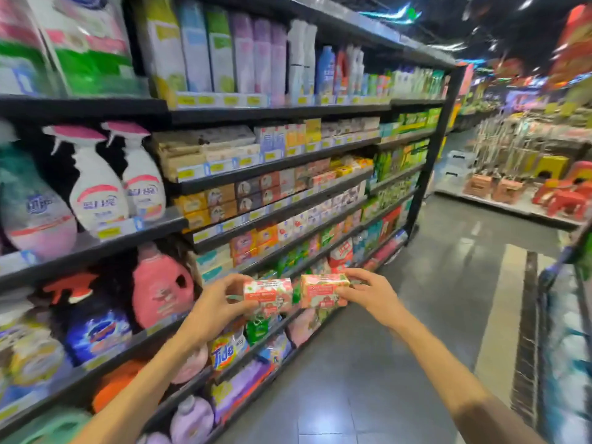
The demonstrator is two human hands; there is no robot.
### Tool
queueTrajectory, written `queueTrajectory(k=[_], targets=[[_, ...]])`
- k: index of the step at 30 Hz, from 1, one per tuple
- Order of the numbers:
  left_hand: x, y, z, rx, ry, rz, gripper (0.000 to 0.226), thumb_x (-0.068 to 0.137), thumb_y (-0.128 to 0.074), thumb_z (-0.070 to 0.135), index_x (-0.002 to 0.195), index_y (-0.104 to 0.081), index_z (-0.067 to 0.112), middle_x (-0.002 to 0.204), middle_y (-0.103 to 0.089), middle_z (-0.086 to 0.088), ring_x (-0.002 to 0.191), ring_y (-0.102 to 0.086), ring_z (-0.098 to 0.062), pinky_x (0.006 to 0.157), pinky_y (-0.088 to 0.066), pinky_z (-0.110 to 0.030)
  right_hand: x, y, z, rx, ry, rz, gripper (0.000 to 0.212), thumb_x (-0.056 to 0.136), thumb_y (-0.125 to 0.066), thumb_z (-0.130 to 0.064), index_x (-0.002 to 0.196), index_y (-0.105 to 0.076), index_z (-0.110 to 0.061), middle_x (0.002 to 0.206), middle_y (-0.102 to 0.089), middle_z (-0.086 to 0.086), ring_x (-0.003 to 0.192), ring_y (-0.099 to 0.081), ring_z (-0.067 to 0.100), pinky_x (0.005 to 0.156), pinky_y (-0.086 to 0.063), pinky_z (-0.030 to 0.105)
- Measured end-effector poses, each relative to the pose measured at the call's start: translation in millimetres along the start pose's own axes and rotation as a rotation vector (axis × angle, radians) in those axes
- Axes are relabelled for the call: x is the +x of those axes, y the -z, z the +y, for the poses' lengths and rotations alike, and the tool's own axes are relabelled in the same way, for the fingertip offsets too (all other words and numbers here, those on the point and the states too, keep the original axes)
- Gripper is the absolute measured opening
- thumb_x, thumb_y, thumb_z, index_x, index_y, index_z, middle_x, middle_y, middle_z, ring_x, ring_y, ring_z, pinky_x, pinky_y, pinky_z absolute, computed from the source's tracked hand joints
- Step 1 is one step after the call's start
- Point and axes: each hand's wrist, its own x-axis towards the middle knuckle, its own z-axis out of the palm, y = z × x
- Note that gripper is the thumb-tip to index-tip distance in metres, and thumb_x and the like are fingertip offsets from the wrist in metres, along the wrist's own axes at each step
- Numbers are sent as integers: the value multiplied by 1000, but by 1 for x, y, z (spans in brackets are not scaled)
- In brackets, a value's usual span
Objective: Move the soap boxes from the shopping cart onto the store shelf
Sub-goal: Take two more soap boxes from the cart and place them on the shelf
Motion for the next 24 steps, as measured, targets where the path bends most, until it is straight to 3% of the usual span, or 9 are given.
queueTrajectory(k=[6,14,17,21,24], targets=[[92,-89,50,17,-77,-111,44,76,-87,29,114,-65,31,107,-74,7,97,-71,-9,88,-58,-40,28,113,16,14,7,157,36,83,-79,-10,117,-68,-14,103,-76,3,92,-74,18,86,-59,29],[233,-197,88,-17,-180,-197,41,78,-86,21,113,-66,28,103,-74,9,94,-69,0,78,-53,-16,98,231,54,26,-1,291,35,84,-77,-8,118,-67,-10,106,-75,10,95,-74,22,80,-59,26],[295,-231,94,-41,-215,-239,40,79,-85,23,112,-66,30,104,-75,9,95,-70,-3,79,-55,-20,139,267,63,-12,11,324,34,86,-75,-8,119,-65,-12,106,-75,5,94,-74,13,75,-55,18],[384,-267,99,-80,-235,-253,37,80,-84,24,112,-67,31,106,-75,10,96,-71,-5,85,-57,-30,208,316,77,-43,3,376,36,85,-77,-13,120,-66,-13,106,-75,4,97,-73,17,85,-59,29],[450,-288,104,-68,-259,-274,37,81,-84,21,112,-66,30,105,-75,10,96,-71,-4,89,-58,-33,263,349,83,-63,20,409,35,84,-77,-10,118,-67,-10,106,-74,6,96,-72,17,84,-59,28]])
